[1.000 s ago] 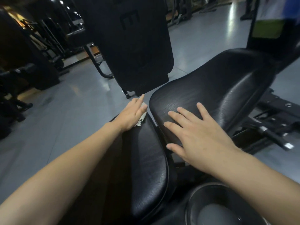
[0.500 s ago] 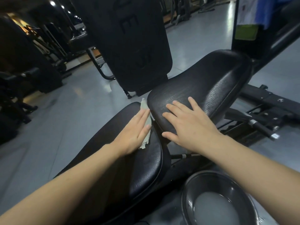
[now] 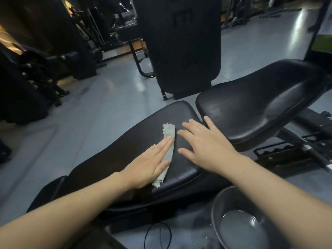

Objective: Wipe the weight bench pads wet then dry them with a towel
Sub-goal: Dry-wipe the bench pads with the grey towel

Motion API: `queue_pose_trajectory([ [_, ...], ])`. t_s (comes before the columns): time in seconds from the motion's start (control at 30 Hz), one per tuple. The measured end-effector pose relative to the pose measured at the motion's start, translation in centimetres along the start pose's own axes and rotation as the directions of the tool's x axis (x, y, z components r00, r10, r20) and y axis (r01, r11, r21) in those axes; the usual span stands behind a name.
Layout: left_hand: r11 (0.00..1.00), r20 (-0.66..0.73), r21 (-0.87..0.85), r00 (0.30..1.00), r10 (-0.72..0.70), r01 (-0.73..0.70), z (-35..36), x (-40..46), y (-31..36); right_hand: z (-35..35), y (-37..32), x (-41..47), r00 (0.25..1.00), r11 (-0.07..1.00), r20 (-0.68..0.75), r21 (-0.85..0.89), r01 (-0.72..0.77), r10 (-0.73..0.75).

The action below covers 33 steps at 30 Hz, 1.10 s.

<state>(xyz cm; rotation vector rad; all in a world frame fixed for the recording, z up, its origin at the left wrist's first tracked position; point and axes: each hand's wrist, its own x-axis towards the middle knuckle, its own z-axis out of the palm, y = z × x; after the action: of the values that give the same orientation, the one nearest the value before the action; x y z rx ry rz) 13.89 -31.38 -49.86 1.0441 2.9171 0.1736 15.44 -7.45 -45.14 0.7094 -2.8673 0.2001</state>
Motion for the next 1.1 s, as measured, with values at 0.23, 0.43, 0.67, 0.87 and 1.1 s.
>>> queue_pose_trajectory([
  [0.23, 0.987, 0.047, 0.039, 0.987, -0.155, 0.153, 0.8, -6.8, -6.6, 2.3, -6.5, 2.4, 0.989, 0.991, 0.062, 0.007, 0.136, -0.136],
  [0.43, 0.971, 0.023, -0.002, 0.970, -0.240, 0.241, 2.0, -12.3, -12.2, 5.3, -11.2, 4.5, 0.970, 0.969, 0.074, -0.065, 0.237, -0.232],
  [0.67, 0.966, 0.023, -0.038, 0.966, -0.256, 0.257, 4.3, -18.5, -17.7, 9.3, -16.3, 7.5, 0.942, 0.950, 0.183, -0.080, 0.301, -0.283],
  [0.87, 0.921, -0.042, -0.044, 0.920, -0.389, 0.387, 6.6, -23.3, -21.4, 12.0, -22.9, 11.9, 0.868, 0.922, 0.333, 0.010, 0.387, -0.368],
  [1.1, 0.874, -0.144, 0.158, 0.887, -0.439, 0.459, 8.4, -29.6, -26.3, 15.6, -29.2, 15.7, 0.821, 0.891, 0.368, 0.049, 0.451, -0.436],
])
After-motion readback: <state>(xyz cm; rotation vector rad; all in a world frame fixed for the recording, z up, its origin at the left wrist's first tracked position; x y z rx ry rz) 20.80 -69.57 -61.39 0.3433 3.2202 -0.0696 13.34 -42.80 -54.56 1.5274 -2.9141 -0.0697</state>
